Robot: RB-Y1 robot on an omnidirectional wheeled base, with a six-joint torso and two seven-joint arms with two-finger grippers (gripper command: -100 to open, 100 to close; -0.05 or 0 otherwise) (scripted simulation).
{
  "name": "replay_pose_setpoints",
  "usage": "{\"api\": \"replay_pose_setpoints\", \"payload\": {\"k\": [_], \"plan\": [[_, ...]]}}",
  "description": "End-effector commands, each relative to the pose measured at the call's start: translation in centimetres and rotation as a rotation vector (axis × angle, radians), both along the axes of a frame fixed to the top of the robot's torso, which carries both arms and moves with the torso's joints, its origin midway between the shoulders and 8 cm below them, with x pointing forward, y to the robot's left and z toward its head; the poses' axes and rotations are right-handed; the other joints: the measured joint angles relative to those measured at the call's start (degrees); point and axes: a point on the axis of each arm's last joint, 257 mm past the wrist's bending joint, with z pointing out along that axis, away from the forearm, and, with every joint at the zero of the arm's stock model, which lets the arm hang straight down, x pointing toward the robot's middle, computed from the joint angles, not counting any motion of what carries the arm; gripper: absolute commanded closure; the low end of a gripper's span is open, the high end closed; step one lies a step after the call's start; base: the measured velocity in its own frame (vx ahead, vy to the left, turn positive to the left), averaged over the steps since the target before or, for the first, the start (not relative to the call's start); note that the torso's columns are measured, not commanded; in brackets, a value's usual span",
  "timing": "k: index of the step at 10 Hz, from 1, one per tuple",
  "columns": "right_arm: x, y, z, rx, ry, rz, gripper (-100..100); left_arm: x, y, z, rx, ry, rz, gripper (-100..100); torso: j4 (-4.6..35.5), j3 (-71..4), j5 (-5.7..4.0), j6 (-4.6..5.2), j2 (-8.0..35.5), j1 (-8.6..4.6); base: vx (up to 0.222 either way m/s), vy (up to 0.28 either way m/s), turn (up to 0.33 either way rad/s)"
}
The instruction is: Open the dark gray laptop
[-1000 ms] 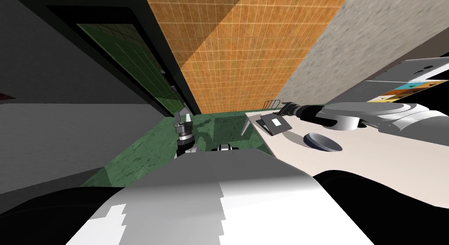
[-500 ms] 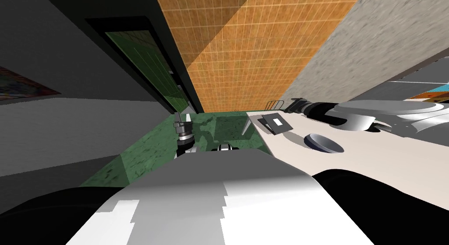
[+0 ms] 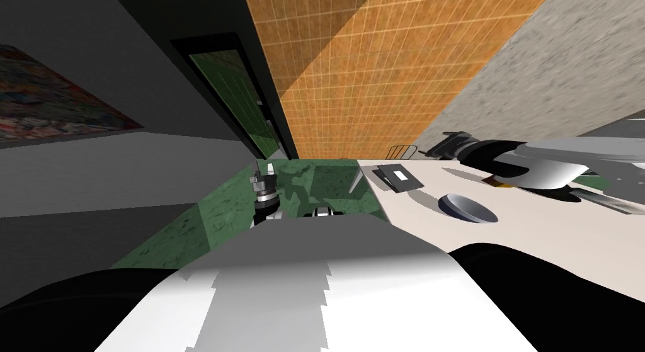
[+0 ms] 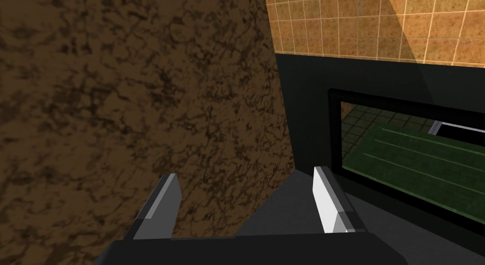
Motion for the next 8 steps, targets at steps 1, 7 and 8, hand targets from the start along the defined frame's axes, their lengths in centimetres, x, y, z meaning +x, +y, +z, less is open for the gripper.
{"api": "replay_pose_setpoints", "payload": {"k": [1, 7, 8], "plan": [[-1.8, -2.8, 1.9, -0.055, -0.038, -0.061, -100, 0.0, 0.0, 0.0, 0.0, 0.0, 0.0, 0, 0.0, -0.1, -0.03, -0.07, -0.1, -0.1, -0.128, -0.06, 0.142], [-7.6, -10.3, 6.1, -0.137, -0.133, -0.241, -100, 0.0, 0.0, 0.0, 0.0, 0.0, 0.0, 0, 0.0, 0.0, 0.01, -0.02, 0.0, -0.03, -0.125, -0.039, 0.185], [-7.8, -10.4, 6.0, -0.161, -0.121, -0.241, -100, 0.0, 0.0, 0.0, 0.0, 0.0, 0.0, 0, 0.0, 0.0, -0.05, -0.07, 0.1, -0.18, -0.143, -0.048, 0.193]]}}
